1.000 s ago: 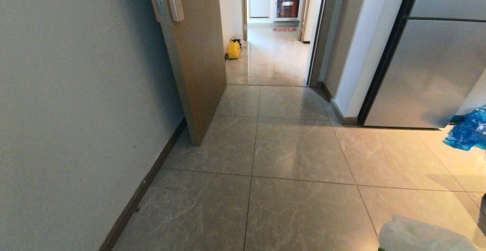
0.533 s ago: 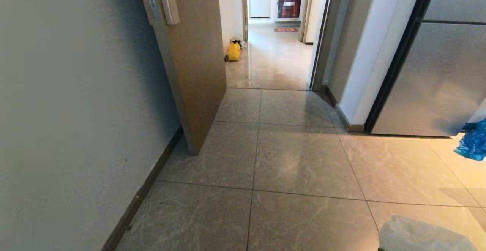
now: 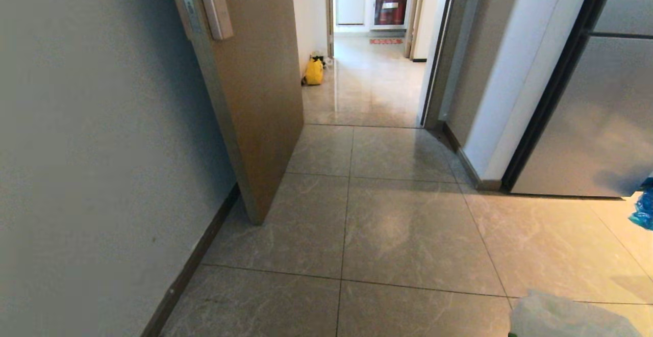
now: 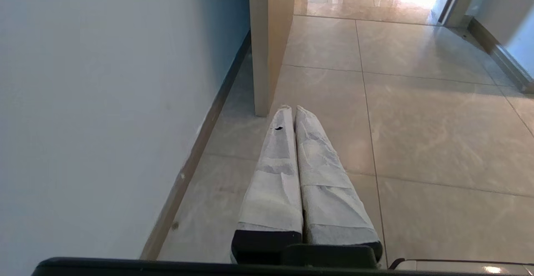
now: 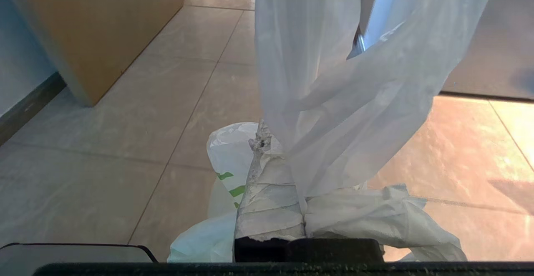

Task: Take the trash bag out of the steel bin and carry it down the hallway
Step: Put the trash bag at the door

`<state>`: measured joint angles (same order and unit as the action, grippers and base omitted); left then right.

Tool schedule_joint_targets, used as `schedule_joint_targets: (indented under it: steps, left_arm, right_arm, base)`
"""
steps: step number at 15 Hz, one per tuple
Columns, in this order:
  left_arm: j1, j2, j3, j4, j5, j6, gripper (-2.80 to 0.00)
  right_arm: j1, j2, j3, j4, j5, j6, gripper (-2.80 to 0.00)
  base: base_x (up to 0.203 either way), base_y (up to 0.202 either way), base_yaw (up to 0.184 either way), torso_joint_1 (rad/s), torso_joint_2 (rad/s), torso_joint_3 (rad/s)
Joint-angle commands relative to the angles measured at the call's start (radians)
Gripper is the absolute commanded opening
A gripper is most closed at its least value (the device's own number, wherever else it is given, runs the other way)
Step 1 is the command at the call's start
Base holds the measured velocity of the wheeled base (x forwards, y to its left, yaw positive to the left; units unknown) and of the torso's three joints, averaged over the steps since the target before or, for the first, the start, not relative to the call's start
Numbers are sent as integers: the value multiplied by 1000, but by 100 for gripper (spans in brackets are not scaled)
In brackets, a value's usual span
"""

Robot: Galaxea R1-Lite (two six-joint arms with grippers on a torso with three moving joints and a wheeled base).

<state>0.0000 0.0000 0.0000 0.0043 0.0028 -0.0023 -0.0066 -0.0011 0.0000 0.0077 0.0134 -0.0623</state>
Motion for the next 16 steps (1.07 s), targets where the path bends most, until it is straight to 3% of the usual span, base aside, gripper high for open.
schedule_joint_targets:
  steps: [1, 3, 16]
  left_arm:
    - [0, 0, 0, 0, 0, -1, -280]
    - [0, 0, 0, 0, 0, -1, -280]
    - [0, 0, 0, 0, -1, 0, -280]
  right_arm:
    - [0, 0, 0, 0, 0, -1, -280]
    - [0, 0, 0, 0, 0, -1, -280]
    - [0, 0, 0, 0, 0, -1, -280]
  base:
    - [190, 0, -4, 2, 2, 2]
    - [136, 0, 3, 4, 5, 1]
    - [0, 0, 0, 0, 0, 0]
